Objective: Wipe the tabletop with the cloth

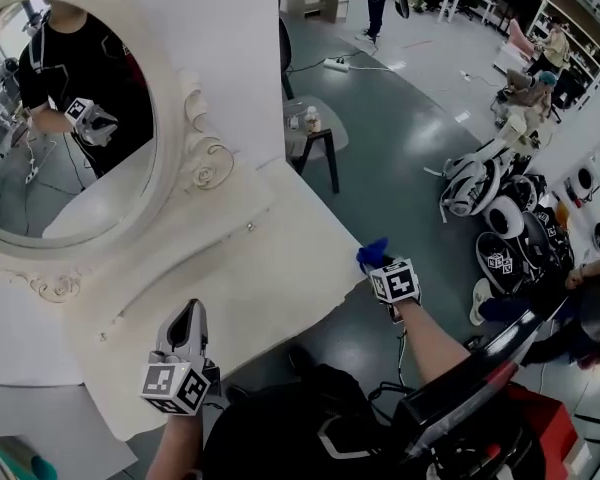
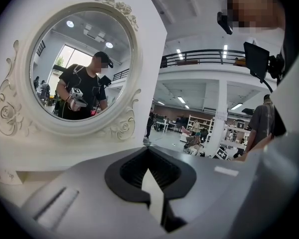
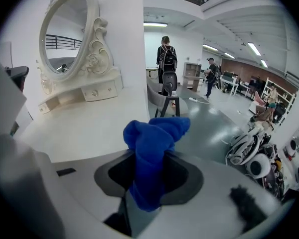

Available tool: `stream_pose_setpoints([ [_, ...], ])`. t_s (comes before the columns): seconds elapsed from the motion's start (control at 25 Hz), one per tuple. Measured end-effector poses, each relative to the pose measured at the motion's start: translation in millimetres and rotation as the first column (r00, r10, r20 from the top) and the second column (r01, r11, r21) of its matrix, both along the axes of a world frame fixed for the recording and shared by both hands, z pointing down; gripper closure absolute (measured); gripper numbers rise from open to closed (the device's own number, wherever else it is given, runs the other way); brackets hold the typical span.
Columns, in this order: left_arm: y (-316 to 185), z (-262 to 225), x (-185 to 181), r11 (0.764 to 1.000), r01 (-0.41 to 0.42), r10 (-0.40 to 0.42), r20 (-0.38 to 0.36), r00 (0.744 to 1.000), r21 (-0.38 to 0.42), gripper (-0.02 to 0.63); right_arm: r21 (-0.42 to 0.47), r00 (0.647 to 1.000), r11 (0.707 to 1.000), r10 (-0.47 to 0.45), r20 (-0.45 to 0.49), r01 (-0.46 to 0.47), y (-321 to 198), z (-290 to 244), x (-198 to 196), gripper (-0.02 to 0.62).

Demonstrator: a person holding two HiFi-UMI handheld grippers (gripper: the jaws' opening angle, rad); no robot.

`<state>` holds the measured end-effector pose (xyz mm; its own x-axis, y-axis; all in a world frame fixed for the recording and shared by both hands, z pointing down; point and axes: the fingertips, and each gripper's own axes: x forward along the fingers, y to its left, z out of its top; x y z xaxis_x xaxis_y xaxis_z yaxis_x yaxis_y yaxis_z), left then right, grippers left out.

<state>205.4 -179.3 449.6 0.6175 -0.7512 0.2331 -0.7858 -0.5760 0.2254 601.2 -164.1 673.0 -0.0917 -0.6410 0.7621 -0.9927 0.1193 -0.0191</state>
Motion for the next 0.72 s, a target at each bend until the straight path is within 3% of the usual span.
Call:
stream_pose_setpoints([
  [0.16, 1, -2, -7, 1.0, -0.008, 0.008, -0.007, 1.0, 0.004, 0.598, -0.03, 0.997, 0.997, 0.066, 0.034, -0.065, 17, -1, 3, 0.46],
  [0.24, 1, -4, -13, 1.0, -0.006, 0.006, -0.014, 1.0, 0.01, 0.598, 0.009, 0.997, 0.998, 0.06, 0.058, -0.06, 13, -17, -10, 0.46],
  [0.4, -1, -12, -36, 0.999, 0.024, -0.023, -0.029, 0.999, 0.027, 0.598, 0.158, 0.993, 0.987, -0.042, 0.114, 0.024, -17, -75, -70, 0.46],
  [0.56, -1, -24, -64, 0.997, 0.065, -0.064, -0.037, 0.997, 0.047, 0.598, 0.285, 0.977, 0.95, -0.17, 0.13, 0.127, -45, -134, -136, 0.46],
  [0.72, 0, -39, -94, 0.991, 0.097, -0.094, -0.034, 0.995, 0.09, 0.598, 0.375, 0.961, 0.911, -0.239, 0.139, 0.172, -61, -185, -189, 0.46],
])
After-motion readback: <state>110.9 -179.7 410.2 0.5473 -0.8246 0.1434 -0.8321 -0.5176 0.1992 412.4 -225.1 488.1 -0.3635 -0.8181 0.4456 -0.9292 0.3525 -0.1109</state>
